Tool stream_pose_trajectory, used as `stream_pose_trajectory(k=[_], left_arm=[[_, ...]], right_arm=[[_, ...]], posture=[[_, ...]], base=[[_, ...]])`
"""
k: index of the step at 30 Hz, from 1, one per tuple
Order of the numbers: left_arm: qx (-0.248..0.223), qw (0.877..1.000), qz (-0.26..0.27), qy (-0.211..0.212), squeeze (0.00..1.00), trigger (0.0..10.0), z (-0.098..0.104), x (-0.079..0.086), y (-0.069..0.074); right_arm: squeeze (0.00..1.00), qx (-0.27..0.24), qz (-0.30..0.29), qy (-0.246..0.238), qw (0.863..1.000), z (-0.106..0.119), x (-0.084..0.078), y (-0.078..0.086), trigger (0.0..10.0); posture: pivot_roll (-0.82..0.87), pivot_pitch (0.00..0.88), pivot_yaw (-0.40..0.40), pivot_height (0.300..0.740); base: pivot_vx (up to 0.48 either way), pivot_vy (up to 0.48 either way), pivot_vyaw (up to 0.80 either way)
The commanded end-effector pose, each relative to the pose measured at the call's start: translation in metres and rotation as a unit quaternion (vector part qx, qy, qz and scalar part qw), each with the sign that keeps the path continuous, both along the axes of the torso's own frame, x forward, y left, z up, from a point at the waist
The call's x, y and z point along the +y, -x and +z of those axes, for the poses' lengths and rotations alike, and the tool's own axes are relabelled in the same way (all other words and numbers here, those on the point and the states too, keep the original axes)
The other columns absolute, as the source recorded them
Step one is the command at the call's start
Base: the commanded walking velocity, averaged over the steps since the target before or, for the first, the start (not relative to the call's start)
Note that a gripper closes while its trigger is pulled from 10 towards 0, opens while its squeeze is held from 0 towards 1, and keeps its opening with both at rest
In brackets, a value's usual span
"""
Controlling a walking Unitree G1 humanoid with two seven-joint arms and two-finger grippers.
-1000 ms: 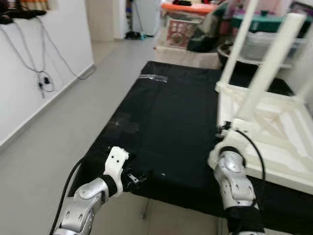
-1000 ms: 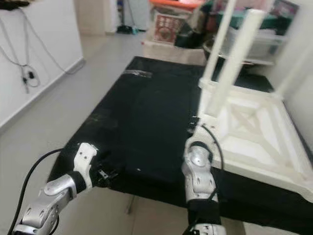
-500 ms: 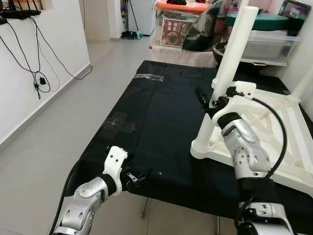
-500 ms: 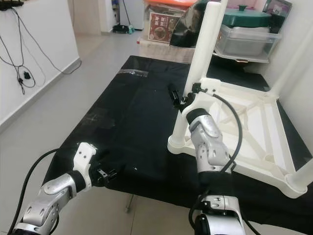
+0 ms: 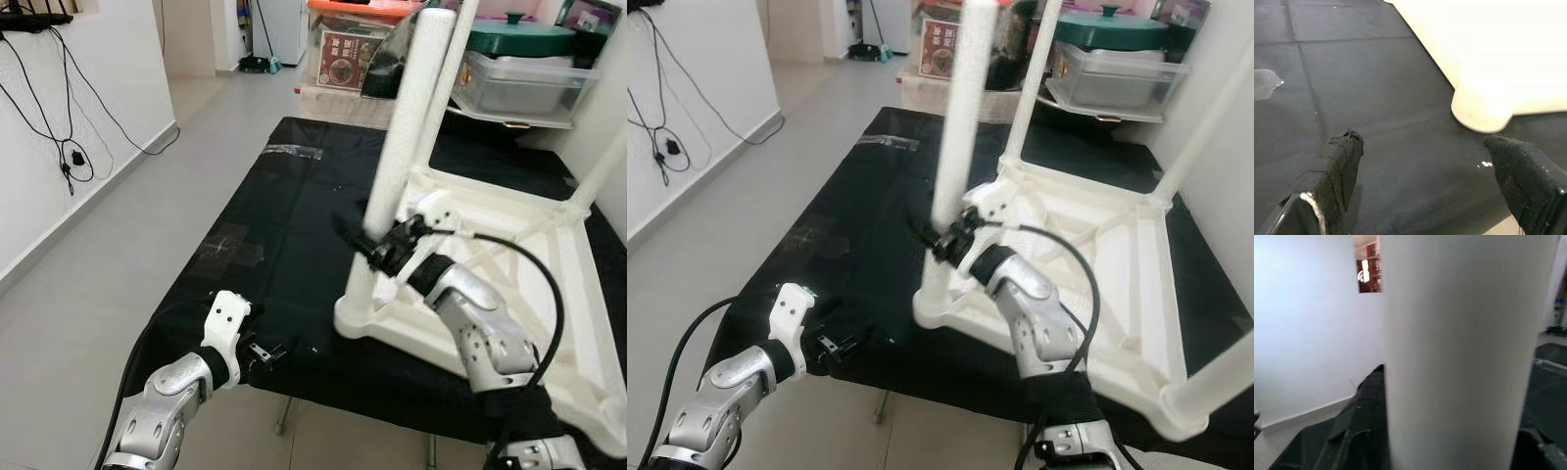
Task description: Building children table
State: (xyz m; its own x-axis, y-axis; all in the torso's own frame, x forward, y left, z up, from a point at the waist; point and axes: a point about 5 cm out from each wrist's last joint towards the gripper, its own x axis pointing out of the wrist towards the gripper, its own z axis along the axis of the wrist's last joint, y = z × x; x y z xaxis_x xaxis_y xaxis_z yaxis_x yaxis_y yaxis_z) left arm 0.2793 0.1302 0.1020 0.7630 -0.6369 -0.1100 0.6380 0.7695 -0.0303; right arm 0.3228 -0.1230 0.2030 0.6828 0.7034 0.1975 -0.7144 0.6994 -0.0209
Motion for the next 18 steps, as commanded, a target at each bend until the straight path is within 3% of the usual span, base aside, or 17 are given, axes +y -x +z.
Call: stream_pose_trajectory(k=[1,4,5,6,7,8,9,10,11,12,13,14,15,16,18], left_arm=[[0.001,1.0,-0.003,-0.004,0.0,10.0,-0.002,-0.001,0.0],[0.002,1.0,-0.003,-0.007,0.0,10.0,-0.002,0.002,-0.001],[0.002,1.0,-0.002,-0.007,0.0,10.0,-0.002,0.002,-0.001],[0.002,1.0,-0.002,-0.007,0.0,10.0,-0.002,0.002,-0.001],[0.001,1.0,-0.002,-0.007,0.0,10.0,-0.001,0.003,-0.001],[0.001,1.0,-0.002,-0.007,0.0,10.0,-0.001,0.003,-0.001],[0.001,1.0,-0.001,-0.007,0.0,10.0,-0.001,0.003,0.0],[0.001,1.0,-0.001,-0.007,0.0,10.0,-0.001,0.003,0.0],[0.001,1.0,0.0,-0.006,0.0,10.0,-0.001,0.003,0.0],[0.002,1.0,0.001,-0.005,0.0,10.0,-0.001,0.002,0.0],[0.002,1.0,0.0,-0.005,0.0,10.0,-0.001,0.002,0.0],[0.002,1.0,0.0,-0.004,0.0,10.0,-0.001,0.001,0.0],[0.002,1.0,-0.001,-0.003,0.0,10.0,-0.001,0.001,-0.001],[0.002,1.0,-0.001,-0.003,0.0,10.0,-0.001,0.001,-0.001],[0.002,1.0,-0.003,-0.003,0.0,10.0,0.0,0.0,-0.001]], right_arm=[[0.0,0.009,0.015,0.013,1.0,-0.01,0.006,0.003,0.0],[0.0,0.069,-0.15,0.059,0.984,-0.035,-0.014,-0.019,0.0],[0.0,0.084,-0.189,0.06,0.977,-0.04,-0.02,-0.023,0.0],[0.0,0.084,-0.189,0.06,0.977,-0.04,-0.02,-0.023,0.0],[0.0,0.126,-0.326,0.042,0.936,-0.048,-0.047,-0.031,0.0],[0.0,0.126,-0.326,0.042,0.936,-0.048,-0.047,-0.031,0.0],[0.0,0.173,-0.455,0.03,0.873,-0.06,-0.076,-0.031,0.0],[0.0,0.173,-0.455,0.03,0.873,-0.06,-0.076,-0.031,0.0],[0.0,0.214,-0.556,0.028,0.803,-0.074,-0.099,-0.022,0.0],[0.0,0.24,-0.612,0.029,0.753,-0.085,-0.112,-0.013,0.0],[0.0,0.253,-0.618,0.027,0.744,-0.09,-0.111,-0.006,4.2],[0.0,0.259,-0.614,0.024,0.745,-0.093,-0.108,-0.003,4.2],[0.0,0.26,-0.581,0.025,0.771,-0.093,-0.095,-0.004,10.0],[0.0,0.26,-0.581,0.025,0.771,-0.093,-0.095,-0.004,10.0],[0.0,0.227,-0.508,0.007,0.831,-0.082,-0.068,-0.006,10.0]], posture=[[0.08,0.0,-0.1,0.74],[0.07,0.0,-0.096,0.74],[0.07,0.0,-0.096,0.74],[0.07,0.0,-0.096,0.74],[0.07,0.0,-0.098,0.74],[0.07,0.0,-0.098,0.74],[0.07,0.0,-0.094,0.74],[0.07,0.0,-0.094,0.74],[0.06,0.0,-0.09,0.74],[0.06,0.0,-0.088,0.74],[0.07,0.0,-0.086,0.74],[0.07,0.0,-0.085,0.74],[0.06,0.0,-0.079,0.74],[0.06,0.0,-0.079,0.74],[0.06,0.0,-0.078,0.74]], base=[[0.0,0.0,0.0],[0.0,0.0,0.0],[0.0,0.0,0.0],[0.0,0.0,0.0],[0.0,0.0,0.0],[0.0,0.0,0.0],[0.0,0.0,0.0],[0.0,0.0,0.0],[0.0,0.0,0.0],[0.0,0.0,0.0],[0.0,0.0,0.0],[0.0,0.0,0.0],[0.0,0.0,0.0],[0.0,0.0,0.0],[0.0,0.0,0.0]])
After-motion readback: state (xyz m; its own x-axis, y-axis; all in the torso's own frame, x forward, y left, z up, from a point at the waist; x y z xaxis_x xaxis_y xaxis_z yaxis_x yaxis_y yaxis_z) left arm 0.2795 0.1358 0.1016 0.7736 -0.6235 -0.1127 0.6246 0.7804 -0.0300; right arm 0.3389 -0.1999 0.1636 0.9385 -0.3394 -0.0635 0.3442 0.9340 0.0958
